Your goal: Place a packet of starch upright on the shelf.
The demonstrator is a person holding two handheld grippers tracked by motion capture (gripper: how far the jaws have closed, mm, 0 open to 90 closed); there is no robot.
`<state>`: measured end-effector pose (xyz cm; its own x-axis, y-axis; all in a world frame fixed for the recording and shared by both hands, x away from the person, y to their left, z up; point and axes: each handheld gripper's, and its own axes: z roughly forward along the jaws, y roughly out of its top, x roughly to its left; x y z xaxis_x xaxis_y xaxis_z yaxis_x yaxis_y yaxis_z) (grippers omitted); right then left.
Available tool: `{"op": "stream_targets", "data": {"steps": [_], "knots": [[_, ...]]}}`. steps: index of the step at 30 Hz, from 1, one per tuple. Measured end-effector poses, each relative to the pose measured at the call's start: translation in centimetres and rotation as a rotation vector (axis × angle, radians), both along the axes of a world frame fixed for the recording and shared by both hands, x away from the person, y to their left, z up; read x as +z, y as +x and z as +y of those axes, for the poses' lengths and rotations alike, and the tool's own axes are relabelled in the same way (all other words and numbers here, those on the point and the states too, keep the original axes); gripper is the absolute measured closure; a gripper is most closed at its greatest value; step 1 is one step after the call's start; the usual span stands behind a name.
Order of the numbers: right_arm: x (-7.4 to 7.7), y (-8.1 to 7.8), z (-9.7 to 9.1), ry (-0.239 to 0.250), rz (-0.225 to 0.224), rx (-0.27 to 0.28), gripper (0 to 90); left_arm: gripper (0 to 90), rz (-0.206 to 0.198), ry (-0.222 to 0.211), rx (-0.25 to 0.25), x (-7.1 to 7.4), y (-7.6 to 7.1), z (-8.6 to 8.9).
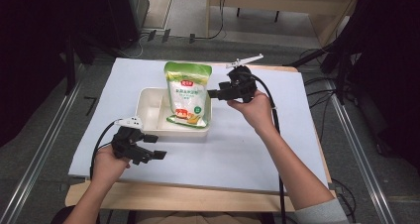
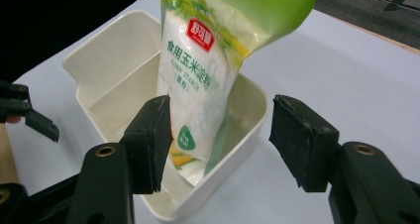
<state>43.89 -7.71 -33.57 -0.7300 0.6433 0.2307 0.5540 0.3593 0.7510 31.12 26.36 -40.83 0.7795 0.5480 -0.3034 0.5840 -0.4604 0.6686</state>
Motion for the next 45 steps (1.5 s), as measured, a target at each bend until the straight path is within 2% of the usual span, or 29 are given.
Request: {"op": "stream_targets", "data": {"steps": [2,6,10,13,15,22,23,24,25,29,34,35,38,40,42,44,45], "knots": [[-0.3,-0.6,-0.8,-0.001,-0.022,0.016,39.4,23.0,0.001,-0.006,0.006,0.0,0.0,0.0],[-0.6,-1.2,-1.7,0.007,-0.016,0.014,39.2,23.0,-0.001,-0.004,0.008,0.0,0.0,0.0],[-1.1,-2.3,-2.7,-0.01,-0.018,0.017,37.3,23.0,0.003,0.001,-0.007,0.0,0.0,0.0],[-1.9,-3.7,-3.5,-0.044,-0.054,0.018,33.2,23.0,0.003,-0.005,-0.001,0.0,0.0,0.1],[-2.3,-4.4,-3.9,-0.051,-0.056,0.02,32.1,23.0,0.002,-0.004,0.005,0.0,0.1,0.3],[-4.2,-6.5,-4.8,-0.023,-0.04,0.016,29.4,23.3,0.007,-0.006,0.0,0.1,0.0,0.3],[-4.8,-7.3,-5.1,0.002,-0.049,0.024,29.2,23.3,0.006,-0.001,-0.005,0.1,0.0,0.3],[-4.8,-7.3,-5.1,0.002,-0.049,0.024,29.2,23.4,0.006,-0.001,-0.005,0.1,0.0,0.3],[-5.5,-8.0,-5.3,0.01,-0.071,0.032,28.4,23.4,0.006,-0.001,-0.004,0.1,0.0,0.3],[-6.7,-8.9,-5.4,0.024,-0.067,0.028,28.1,23.4,0.008,-0.007,-0.002,0.0,0.0,0.2],[-7.8,-9.1,-5.5,0.028,-0.071,0.023,27.1,23.3,0.011,-0.003,-0.005,0.0,0.0,0.1],[-8.4,-9.0,-5.5,0.022,-0.075,-0.001,26.3,23.3,0.015,-0.002,-0.002,0.0,0.0,0.2],[-9.3,-8.7,-5.4,0.042,-0.034,-0.016,21.6,23.3,0.015,-0.013,0.0,0.1,0.0,0.4],[-9.6,-8.6,-5.4,0.037,-0.032,-0.005,21.6,23.3,0.016,-0.02,0.004,0.2,0.0,0.5],[-10.2,-8.4,-5.2,0.005,-0.047,0.0,21.6,23.3,0.018,-0.023,0.007,0.2,0.1,0.5],[-10.4,-8.3,-5.1,-0.003,-0.04,-0.002,21.7,23.3,0.017,-0.018,0.008,0.2,0.0,0.5],[-11.0,-8.0,-5.1,-0.021,-0.006,0.001,22.0,23.3,0.017,-0.015,0.004,0.2,0.1,0.4]]}}
